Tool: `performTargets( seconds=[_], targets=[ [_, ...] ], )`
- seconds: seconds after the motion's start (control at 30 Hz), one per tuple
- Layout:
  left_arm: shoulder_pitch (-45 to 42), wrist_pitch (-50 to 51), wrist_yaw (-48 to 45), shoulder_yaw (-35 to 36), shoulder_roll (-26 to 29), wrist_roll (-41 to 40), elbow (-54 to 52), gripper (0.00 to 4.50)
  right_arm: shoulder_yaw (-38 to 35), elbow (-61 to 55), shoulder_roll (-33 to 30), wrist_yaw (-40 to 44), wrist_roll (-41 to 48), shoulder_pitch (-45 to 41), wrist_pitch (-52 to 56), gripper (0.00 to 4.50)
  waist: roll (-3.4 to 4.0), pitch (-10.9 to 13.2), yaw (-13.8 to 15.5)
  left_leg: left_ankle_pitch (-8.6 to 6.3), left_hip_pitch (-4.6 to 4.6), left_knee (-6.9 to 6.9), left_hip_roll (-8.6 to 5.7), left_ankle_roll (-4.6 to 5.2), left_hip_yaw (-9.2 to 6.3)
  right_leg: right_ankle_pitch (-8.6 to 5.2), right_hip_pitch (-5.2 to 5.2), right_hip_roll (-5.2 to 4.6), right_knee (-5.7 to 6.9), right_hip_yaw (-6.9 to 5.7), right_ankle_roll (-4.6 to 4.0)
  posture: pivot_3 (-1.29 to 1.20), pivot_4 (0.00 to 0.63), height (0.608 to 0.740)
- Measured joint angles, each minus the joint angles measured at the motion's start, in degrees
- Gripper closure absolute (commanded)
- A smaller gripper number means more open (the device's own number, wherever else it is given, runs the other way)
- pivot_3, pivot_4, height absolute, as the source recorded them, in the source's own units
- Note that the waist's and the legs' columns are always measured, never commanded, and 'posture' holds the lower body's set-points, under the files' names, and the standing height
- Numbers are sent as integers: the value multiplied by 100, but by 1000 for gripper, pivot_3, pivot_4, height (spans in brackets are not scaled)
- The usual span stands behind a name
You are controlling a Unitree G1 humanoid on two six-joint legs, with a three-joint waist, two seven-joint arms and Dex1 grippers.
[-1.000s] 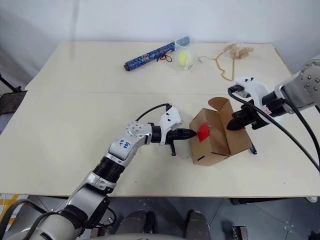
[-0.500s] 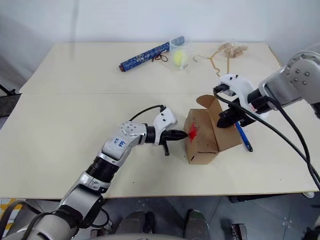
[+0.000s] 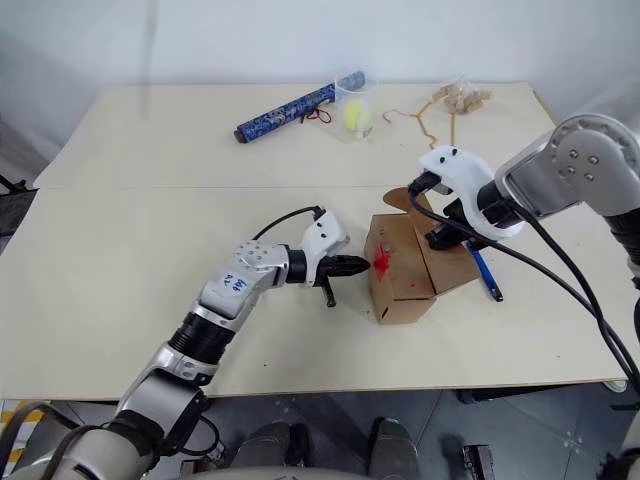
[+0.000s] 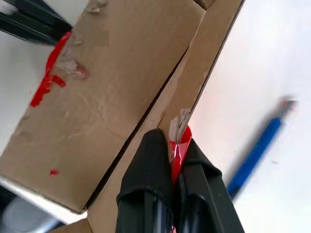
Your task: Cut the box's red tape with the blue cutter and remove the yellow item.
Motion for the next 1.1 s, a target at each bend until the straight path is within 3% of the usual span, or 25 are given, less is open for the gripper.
performTargets(
  seconds=[0.23, 0.43, 0.63, 0.87, 1.1],
  targets=[
    [-5, 224, -291, -22, 228, -112, -245, 4500, -42, -208, -18, -291, 99, 42, 0, 4446, -1, 1, 3, 1, -4, 0, -1, -2, 10, 1, -15, 1, 12, 0, -1, 0, 150, 740],
    [-407, 765, -1058, 75, 791, -594, -623, 4500, 157, -232, 30, -423, 39, 5, 0, 4446, 0, 2, 8, 0, -17, -2, -1, -5, 18, 1, -37, 4, 19, 1, -3, 0, 150, 740],
    [-1375, 906, -1227, 659, 512, -1278, -771, 4500, 207, -248, 127, -435, 39, -66, 0, 4446, -1, 3, 56, -2, -40, -2, -21, 0, 4, 9, -41, 3, 10, -14, 11, 0, 150, 740],
    [-1449, 914, -1263, 375, 140, -1443, -843, 4500, 207, -228, 192, -485, 31, -66, 0, 4446, -3, 4, 30, -1, -44, -2, -22, -2, 6, 9, -43, 4, 8, -19, 11, 0, 150, 740],
    [-1217, 1094, -1580, -134, 481, -1517, -1305, 4500, 206, -191, 84, -499, 11, -47, 0, 4446, -3, 4, 19, 1, -42, -1, -20, -3, 5, 9, -43, 4, 11, -18, 11, 0, 150, 740]
  ],
)
